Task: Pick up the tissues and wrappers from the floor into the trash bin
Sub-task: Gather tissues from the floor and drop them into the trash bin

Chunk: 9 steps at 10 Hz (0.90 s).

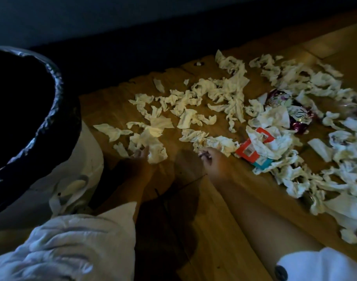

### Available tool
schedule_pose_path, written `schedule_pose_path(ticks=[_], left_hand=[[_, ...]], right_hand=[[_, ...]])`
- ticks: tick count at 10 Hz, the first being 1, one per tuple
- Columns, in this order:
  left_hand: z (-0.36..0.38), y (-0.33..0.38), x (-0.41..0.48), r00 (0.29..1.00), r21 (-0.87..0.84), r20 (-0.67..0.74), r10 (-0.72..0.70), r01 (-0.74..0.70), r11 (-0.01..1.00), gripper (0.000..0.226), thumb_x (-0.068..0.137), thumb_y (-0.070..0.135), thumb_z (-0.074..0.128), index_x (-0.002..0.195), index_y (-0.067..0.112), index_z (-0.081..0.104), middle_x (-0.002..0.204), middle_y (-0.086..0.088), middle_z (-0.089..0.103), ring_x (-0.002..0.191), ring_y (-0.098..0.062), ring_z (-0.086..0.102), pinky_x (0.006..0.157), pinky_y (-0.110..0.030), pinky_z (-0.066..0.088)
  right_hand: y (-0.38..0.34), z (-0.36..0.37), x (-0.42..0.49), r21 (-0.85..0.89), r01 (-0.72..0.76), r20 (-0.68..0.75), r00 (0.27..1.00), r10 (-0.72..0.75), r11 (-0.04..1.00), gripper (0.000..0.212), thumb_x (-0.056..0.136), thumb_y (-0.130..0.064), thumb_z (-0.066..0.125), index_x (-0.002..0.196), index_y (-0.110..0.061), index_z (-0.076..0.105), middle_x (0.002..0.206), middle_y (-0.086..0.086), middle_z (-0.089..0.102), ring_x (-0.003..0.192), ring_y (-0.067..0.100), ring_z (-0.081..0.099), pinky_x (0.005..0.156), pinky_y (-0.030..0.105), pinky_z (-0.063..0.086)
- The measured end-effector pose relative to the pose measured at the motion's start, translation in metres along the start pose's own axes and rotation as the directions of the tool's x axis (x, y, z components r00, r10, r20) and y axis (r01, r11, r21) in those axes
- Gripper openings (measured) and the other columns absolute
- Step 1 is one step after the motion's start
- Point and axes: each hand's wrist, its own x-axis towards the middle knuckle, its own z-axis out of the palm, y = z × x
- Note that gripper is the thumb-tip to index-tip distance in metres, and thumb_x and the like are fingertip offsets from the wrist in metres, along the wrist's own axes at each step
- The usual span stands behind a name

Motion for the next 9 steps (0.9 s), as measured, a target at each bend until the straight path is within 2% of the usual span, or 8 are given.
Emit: schedule_pose_path(ticks=[1,2,3,4,5,6,8,9], left_hand=[[0.016,0.010,-0.004,0.994,0.035,-0.044,0.098,-0.097,0.995,0.050,0.093,0.019,0.051,0.141,0.024,0.038,0.155,-0.006,0.024,0.142,-0.027,0.025,0.118,-0.044,0.019],[0.027,0.015,-0.007,0.990,-0.038,-0.059,0.126,-0.128,0.991,0.042,0.086,0.026,0.064,0.127,0.021,0.055,0.145,-0.006,0.038,0.132,-0.028,0.037,0.109,-0.037,0.031],[0.029,0.016,-0.014,0.990,-0.051,-0.022,0.142,-0.143,0.988,0.040,0.081,0.027,0.069,0.119,0.017,0.061,0.135,-0.011,0.047,0.125,-0.031,0.043,0.103,-0.034,0.034],[0.037,0.017,-0.018,0.987,-0.092,0.014,0.158,-0.156,0.983,0.029,0.082,0.010,0.068,0.110,0.004,0.065,0.124,-0.017,0.057,0.116,-0.034,0.053,0.098,-0.034,0.045],[0.032,0.027,-0.027,0.990,-0.176,0.107,0.087,-0.067,0.982,0.029,0.089,0.004,0.057,0.117,-0.002,0.059,0.125,-0.020,0.058,0.115,-0.034,0.056,0.082,-0.021,0.053],[0.025,0.029,-0.032,0.996,-0.250,0.092,0.005,0.018,0.968,0.032,0.092,0.020,0.055,0.121,0.008,0.058,0.127,-0.013,0.058,0.118,-0.027,0.054,0.097,-0.028,0.042],[-0.032,0.064,-0.067,0.994,-0.424,0.073,0.081,-0.043,0.905,0.029,0.083,0.016,0.068,0.110,0.005,0.065,0.116,-0.013,0.065,0.107,-0.027,0.060,0.090,-0.032,0.050],[-0.079,0.080,-0.092,0.986,-0.497,0.056,0.157,-0.109,0.861,0.031,0.080,0.007,0.069,0.110,0.000,0.065,0.109,-0.010,0.065,0.099,-0.020,0.061,0.071,-0.019,0.049]], right_hand=[[0.005,-0.025,0.028,-0.172,-0.065,-0.087,0.995,0.051,0.983,0.022,0.089,-0.015,0.056,0.107,-0.013,0.069,0.111,0.006,0.068,0.109,0.022,0.057,0.089,0.029,0.042],[0.009,-0.031,0.038,-0.274,-0.125,-0.083,0.991,0.106,0.954,0.019,0.086,-0.017,0.062,0.102,-0.016,0.072,0.133,0.003,0.054,0.128,0.029,0.037,0.101,0.033,0.031],[0.013,-0.036,0.038,-0.359,-0.153,0.128,0.969,0.211,0.921,0.017,0.083,-0.016,0.066,0.098,-0.018,0.073,0.155,-0.001,0.023,0.144,0.033,0.007,0.115,0.039,0.014],[0.023,-0.032,0.027,-0.324,-0.105,0.330,0.919,0.216,0.940,0.019,0.083,-0.008,0.065,0.101,-0.012,0.070,0.151,0.002,0.033,0.139,0.026,0.029,0.109,0.031,0.029],[0.025,-0.032,0.012,-0.304,-0.127,0.324,0.918,0.228,0.944,0.023,0.087,-0.009,0.059,0.109,-0.011,0.063,0.127,0.007,0.057,0.113,0.019,0.054,0.090,0.026,0.040],[0.011,-0.037,0.008,-0.229,-0.161,0.263,0.939,0.221,0.960,0.023,0.088,-0.010,0.059,0.111,-0.010,0.064,0.120,0.008,0.062,0.109,0.017,0.057,0.086,0.022,0.040],[-0.059,-0.070,0.012,0.063,-0.244,0.209,0.951,0.227,0.968,0.025,0.088,-0.004,0.058,0.113,-0.003,0.063,0.124,0.013,0.061,0.114,0.021,0.055,0.083,0.017,0.039],[-0.102,-0.089,0.011,0.154,-0.202,0.195,0.966,0.171,0.967,0.026,0.087,-0.004,0.060,0.112,0.000,0.064,0.120,0.015,0.063,0.101,0.014,0.055,0.058,-0.001,0.038]])
